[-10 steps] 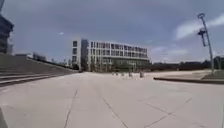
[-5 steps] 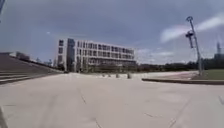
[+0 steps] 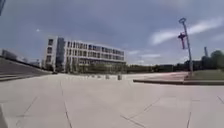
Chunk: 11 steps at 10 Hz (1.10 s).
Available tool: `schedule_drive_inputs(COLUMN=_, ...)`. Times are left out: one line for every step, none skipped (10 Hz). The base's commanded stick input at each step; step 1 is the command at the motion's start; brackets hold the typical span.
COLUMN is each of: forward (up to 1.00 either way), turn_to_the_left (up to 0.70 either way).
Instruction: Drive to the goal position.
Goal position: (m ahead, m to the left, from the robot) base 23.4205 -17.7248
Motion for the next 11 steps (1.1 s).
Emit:
schedule_drive_inputs(forward=1.0, turn_to_the_left=0.0)
schedule_drive_inputs(forward=1.0, turn_to_the_left=0.0)
schedule_drive_inputs(forward=1.0, turn_to_the_left=0.0)
schedule_drive_inputs(forward=1.0, turn_to_the_left=0.0)
schedule_drive_inputs(forward=1.0, turn_to_the_left=0.0)
schedule_drive_inputs(forward=1.0, turn_to_the_left=0.0)
schedule_drive_inputs(forward=1.0, turn_to_the_left=0.0)
schedule_drive_inputs(forward=1.0, turn_to_the_left=0.0)
schedule_drive_inputs(forward=1.0, turn_to_the_left=0.0)
schedule_drive_inputs(forward=1.0, turn_to_the_left=-0.12)
schedule_drive_inputs(forward=1.0, turn_to_the_left=-0.29)
